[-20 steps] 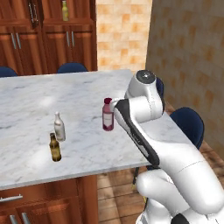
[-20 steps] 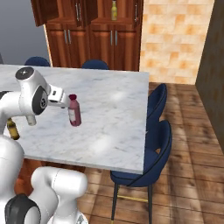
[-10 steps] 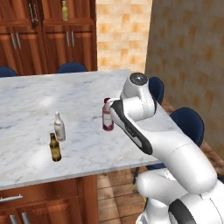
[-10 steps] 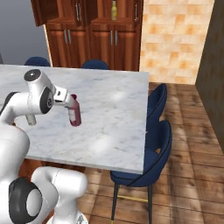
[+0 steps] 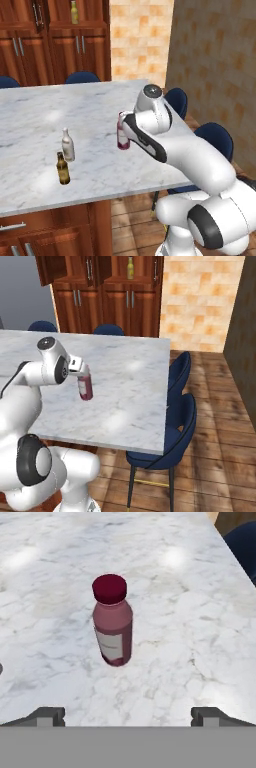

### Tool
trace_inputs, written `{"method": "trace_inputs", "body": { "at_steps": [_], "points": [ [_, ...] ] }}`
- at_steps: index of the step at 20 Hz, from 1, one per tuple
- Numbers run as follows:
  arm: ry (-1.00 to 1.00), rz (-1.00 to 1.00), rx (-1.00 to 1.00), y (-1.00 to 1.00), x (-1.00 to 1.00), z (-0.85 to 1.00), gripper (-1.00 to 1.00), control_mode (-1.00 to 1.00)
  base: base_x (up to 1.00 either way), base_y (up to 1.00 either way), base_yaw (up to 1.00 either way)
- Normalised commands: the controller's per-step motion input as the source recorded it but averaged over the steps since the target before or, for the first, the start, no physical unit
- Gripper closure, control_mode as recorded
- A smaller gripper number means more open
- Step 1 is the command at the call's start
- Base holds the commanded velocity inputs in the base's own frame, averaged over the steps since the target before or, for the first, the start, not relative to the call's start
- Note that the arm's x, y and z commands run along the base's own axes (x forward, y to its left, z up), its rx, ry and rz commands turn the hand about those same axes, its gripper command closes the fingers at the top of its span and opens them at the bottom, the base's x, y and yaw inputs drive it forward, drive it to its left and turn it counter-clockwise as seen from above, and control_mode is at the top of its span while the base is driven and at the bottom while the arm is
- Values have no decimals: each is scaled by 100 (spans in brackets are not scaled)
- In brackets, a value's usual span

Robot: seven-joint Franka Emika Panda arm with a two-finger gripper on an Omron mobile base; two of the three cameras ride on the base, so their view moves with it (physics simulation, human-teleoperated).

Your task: Sort all alcoholic drinks to one cabinet, and non-alcoholic drinks to the other.

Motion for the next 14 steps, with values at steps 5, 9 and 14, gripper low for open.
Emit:
{"method": "trace_inputs", "body": {
  "at_steps": [5,9,14],
  "points": [
    [-1,0,0,4,25,-36,-100,-100,0,0,0],
    [-7,0,0,6,26,-17,-100,-100,0,0,0],
    [-3,2,0,8,27,-8,-100,-100,0,0,0]
  ]
}}
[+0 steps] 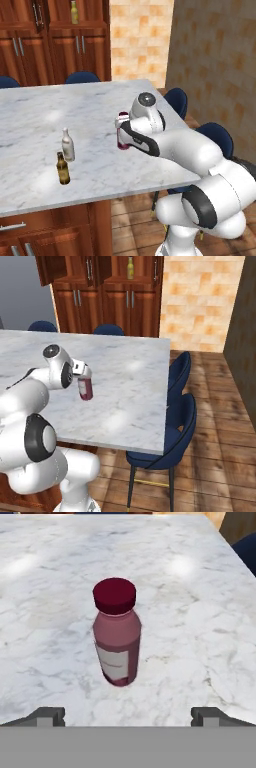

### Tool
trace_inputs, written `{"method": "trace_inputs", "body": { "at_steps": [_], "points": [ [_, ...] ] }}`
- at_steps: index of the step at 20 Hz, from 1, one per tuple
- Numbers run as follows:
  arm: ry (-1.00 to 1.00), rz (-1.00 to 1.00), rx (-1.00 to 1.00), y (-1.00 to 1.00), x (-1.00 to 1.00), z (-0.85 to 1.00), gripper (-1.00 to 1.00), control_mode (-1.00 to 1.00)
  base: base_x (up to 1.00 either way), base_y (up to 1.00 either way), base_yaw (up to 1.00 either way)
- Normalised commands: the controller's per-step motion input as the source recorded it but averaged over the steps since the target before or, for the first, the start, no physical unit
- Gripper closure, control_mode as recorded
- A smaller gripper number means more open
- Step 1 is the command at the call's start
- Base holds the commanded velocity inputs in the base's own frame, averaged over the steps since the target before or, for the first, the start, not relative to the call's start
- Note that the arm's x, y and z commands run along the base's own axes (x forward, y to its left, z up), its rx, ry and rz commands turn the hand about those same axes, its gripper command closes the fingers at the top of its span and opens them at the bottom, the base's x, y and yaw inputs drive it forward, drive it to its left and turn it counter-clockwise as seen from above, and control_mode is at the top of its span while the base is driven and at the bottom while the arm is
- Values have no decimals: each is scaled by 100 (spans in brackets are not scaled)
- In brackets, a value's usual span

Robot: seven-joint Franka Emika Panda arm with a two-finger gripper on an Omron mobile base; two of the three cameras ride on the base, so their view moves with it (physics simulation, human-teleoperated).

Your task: Sort all alcoholic drinks to one cabinet, and non-alcoholic drinks to the other.

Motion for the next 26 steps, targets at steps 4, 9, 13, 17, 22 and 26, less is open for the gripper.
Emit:
{"method": "trace_inputs", "body": {
  "at_steps": [4,9,13,17,22,26],
  "points": [
    [-1,1,0,0,34,-3,-100,-100,0,0,0],
    [0,0,0,0,27,-8,-100,-100,0,0,0],
    [0,0,0,3,24,-20,-100,-100,0,0,0],
    [0,0,0,12,21,-22,-100,-100,0,0,0],
    [0,0,0,13,24,-15,-100,-100,0,0,0],
    [0,0,0,10,29,-3,-100,-100,0,0,0]
  ]
}}
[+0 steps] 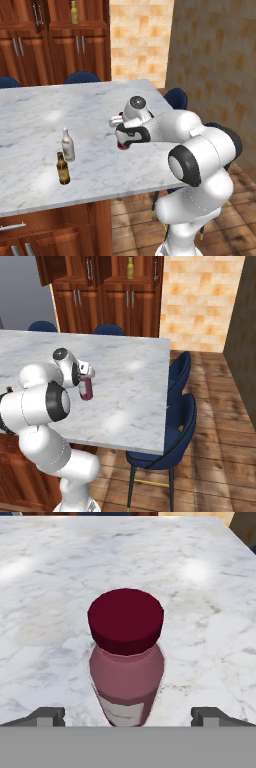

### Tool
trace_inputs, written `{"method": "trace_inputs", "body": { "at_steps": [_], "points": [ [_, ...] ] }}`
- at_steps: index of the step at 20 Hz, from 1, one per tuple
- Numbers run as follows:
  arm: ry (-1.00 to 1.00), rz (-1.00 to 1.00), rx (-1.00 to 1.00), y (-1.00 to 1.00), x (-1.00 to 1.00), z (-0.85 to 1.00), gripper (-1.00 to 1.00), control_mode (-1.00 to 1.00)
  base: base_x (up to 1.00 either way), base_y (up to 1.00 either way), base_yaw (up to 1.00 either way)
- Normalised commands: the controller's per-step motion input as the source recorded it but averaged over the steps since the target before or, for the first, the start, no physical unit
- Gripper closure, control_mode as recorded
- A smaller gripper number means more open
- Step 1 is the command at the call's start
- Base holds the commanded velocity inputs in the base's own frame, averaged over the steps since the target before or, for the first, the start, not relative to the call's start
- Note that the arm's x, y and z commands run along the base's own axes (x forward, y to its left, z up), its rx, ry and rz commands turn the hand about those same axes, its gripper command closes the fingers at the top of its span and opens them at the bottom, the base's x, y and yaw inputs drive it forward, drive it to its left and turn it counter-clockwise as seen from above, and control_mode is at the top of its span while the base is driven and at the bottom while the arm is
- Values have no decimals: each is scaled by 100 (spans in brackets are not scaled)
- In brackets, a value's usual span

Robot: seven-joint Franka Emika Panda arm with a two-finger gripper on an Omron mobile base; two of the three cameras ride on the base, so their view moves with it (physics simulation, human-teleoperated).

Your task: Sort all alcoholic drinks to one cabinet, and non-alcoholic drinks to the other.

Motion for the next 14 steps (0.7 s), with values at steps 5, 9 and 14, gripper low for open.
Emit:
{"method": "trace_inputs", "body": {
  "at_steps": [5,9,14],
  "points": [
    [0,0,0,4,30,-10,-100,-100,0,0,0],
    [0,0,0,0,33,-21,-100,-100,0,0,0],
    [-2,0,0,0,28,-19,-100,-100,0,0,0]
  ]
}}
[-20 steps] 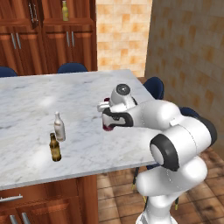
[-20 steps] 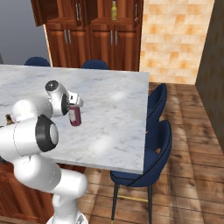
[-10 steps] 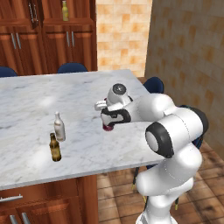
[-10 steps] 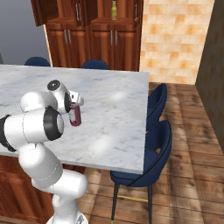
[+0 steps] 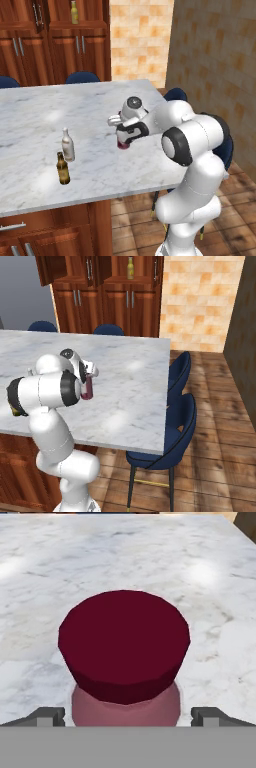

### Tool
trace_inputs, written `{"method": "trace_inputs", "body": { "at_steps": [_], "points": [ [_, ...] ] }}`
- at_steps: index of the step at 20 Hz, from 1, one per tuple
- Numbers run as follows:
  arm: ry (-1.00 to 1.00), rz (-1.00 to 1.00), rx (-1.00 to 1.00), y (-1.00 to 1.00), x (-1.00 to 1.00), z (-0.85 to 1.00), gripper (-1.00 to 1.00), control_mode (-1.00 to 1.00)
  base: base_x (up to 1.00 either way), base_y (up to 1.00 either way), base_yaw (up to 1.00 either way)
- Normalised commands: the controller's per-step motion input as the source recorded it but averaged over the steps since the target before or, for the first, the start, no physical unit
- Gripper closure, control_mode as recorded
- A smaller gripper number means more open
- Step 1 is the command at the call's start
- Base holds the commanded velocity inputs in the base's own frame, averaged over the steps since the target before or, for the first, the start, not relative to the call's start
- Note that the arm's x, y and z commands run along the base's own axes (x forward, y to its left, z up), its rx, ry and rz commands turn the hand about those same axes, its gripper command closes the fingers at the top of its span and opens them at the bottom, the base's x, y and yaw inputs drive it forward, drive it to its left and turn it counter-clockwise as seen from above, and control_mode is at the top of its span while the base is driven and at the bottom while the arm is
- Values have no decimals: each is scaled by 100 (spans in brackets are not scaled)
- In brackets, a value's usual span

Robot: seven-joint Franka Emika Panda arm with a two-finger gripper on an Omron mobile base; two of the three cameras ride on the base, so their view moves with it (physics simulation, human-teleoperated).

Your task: Sort all alcoholic drinks to one cabinet, and non-alcoholic drinks to the other.

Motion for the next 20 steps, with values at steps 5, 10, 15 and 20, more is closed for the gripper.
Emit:
{"method": "trace_inputs", "body": {
  "at_steps": [5,10,15,20],
  "points": [
    [-7,0,0,0,22,-16,-100,-100,0,0,0],
    [-3,0,0,0,3,-6,100,-100,0,0,0],
    [2,0,0,-5,-5,27,100,-100,0,0,0],
    [2,0,3,-12,-32,98,100,-100,0,0,0]
  ]
}}
